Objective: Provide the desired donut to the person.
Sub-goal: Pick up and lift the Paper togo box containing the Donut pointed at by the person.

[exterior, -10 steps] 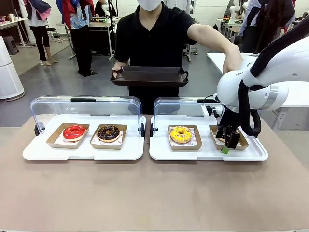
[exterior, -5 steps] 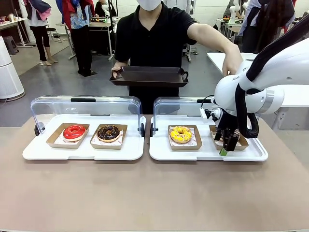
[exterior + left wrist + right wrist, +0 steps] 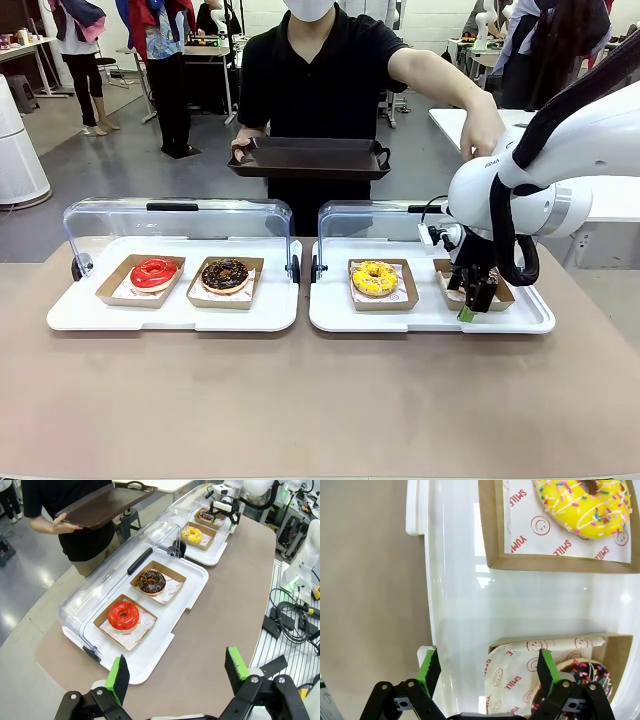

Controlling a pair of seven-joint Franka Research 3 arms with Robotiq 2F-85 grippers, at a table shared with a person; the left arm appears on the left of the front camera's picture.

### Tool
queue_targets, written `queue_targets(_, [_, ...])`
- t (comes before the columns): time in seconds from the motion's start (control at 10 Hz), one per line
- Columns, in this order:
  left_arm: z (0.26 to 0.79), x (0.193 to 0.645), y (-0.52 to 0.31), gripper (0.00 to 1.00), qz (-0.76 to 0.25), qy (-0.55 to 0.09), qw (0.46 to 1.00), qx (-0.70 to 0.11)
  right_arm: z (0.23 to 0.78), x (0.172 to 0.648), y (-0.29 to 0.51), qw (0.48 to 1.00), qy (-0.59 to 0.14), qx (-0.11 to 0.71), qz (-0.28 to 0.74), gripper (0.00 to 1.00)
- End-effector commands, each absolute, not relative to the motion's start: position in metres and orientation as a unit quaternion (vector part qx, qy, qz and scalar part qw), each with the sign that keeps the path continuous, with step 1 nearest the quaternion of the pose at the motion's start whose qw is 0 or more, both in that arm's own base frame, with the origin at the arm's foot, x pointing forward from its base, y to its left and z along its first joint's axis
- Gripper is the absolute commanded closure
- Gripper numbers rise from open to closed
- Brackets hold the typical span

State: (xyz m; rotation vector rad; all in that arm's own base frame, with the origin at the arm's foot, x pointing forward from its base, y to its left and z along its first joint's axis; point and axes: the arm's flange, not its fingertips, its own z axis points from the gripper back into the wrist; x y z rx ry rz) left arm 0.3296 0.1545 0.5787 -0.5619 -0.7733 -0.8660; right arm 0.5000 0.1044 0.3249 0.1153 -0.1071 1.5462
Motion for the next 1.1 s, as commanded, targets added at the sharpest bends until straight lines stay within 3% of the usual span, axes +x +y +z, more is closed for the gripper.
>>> queue_targets(0.0, [0.5789,0.3290,0.1554,0.00,-0.406,-0.363,0.796,-0.263,0.3190,0.5087,0.1042,0.703,-0.056,0.040,0.708,0.10])
queue_targets(0.1, [0.5789,0.3290,0.1554,0.00,-0.406,-0.363,0.796,-0.263,0.3184,0.5092,0.1043,0.704,-0.054,0.036,0.707,0.56])
queue_targets(0.2, [0.5789,0.3290,0.1554,0.00,-0.406,-0.363,0.796,-0.263,0.3184,0.5093,0.1048,0.702,-0.056,0.036,0.709,0.67])
queue_targets(0.3, [0.5789,0.3290,0.1554,0.00,-0.406,-0.363,0.796,-0.263,0.3182,0.5092,0.1053,0.702,-0.058,0.036,0.709,1.00])
queue_targets(0.6, [0.5789,0.3290,0.1554,0.00,-0.406,-0.363,0.796,-0.263,0.3180,0.5096,0.1056,0.702,-0.058,0.036,0.709,0.96])
queue_targets(0.7, [0.5789,0.3290,0.1554,0.00,-0.406,-0.363,0.796,-0.263,0.3180,0.5096,0.1058,0.702,-0.059,0.036,0.709,1.00])
queue_targets(1.0, [0.5789,0.3290,0.1554,0.00,-0.406,-0.363,0.796,-0.263,0.3185,0.5086,0.1048,0.705,-0.058,0.035,0.706,1.00])
